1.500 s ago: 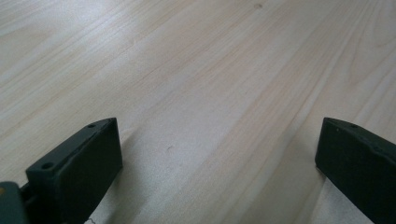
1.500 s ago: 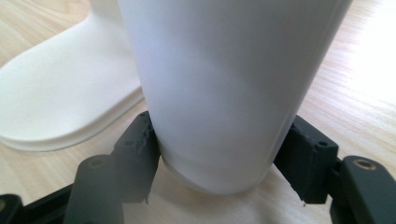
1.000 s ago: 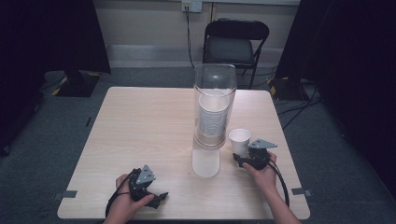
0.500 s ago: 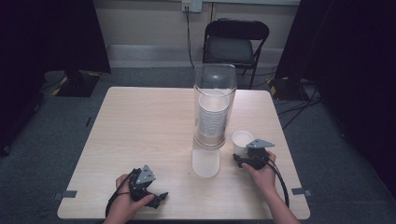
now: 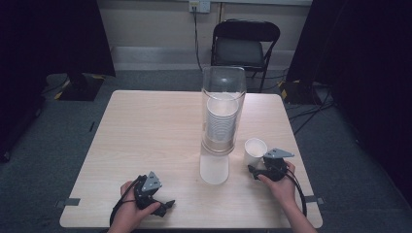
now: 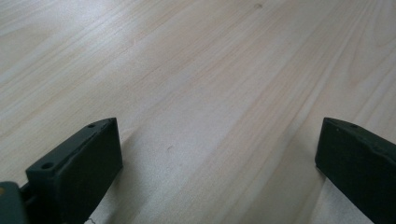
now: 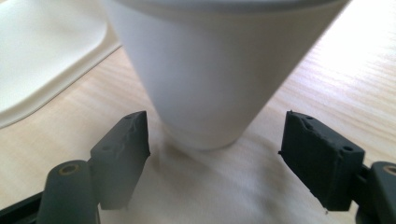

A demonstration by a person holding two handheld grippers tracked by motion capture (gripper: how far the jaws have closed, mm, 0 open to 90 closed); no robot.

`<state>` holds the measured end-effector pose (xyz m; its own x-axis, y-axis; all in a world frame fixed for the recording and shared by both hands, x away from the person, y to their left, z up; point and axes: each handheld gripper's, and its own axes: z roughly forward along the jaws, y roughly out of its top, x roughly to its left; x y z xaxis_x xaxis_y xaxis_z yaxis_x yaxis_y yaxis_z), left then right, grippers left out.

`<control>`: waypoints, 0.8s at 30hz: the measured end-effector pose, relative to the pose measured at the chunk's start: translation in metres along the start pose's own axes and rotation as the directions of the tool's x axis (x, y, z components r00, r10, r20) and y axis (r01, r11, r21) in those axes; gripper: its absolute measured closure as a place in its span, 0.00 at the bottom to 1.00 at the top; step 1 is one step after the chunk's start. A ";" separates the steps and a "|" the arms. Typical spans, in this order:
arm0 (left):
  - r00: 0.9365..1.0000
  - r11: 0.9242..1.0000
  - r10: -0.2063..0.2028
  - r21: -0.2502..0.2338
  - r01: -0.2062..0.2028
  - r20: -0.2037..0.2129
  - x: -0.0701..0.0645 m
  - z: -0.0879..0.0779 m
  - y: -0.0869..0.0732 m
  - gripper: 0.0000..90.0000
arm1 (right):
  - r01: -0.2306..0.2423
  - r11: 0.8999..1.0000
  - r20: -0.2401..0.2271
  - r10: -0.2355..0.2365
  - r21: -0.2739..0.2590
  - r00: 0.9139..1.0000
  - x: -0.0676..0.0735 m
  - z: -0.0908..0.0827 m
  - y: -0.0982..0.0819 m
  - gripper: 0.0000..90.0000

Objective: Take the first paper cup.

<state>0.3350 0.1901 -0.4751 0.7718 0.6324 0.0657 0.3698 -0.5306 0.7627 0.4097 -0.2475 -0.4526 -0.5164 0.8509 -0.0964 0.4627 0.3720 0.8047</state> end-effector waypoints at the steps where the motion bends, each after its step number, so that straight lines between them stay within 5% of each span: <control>1: 1.000 1.000 0.000 0.000 0.000 0.000 0.000 0.000 0.000 0.00 | 0.000 1.000 0.000 0.000 0.000 1.000 0.000 0.000 0.000 0.26; 6: 1.000 1.000 0.000 0.000 0.000 -0.001 0.000 0.000 0.000 0.00 | 0.034 0.999 -0.004 -0.034 -0.026 0.999 0.002 -0.014 -0.005 0.41; 12: 1.000 1.000 0.001 0.000 -0.001 0.000 0.000 0.000 0.000 0.00 | 0.021 0.999 0.000 -0.021 -0.039 1.000 -0.002 -0.009 -0.006 0.51; 17: 1.000 1.000 -0.002 -0.002 0.002 0.000 0.000 0.000 0.000 0.00 | 0.023 0.999 0.000 -0.023 -0.041 1.000 0.000 -0.004 0.000 0.51; 24: 1.000 1.000 -0.002 -0.002 0.002 -0.001 0.000 0.000 0.000 0.00 | 0.042 0.999 -0.028 -0.042 -0.017 0.999 0.016 -0.011 0.001 0.30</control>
<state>0.3349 0.1901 -0.4750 0.7708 0.6338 0.0649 0.3702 -0.5286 0.7639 0.3940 -0.2381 -0.4467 -0.5556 0.8236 -0.1138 0.4285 0.4009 0.8098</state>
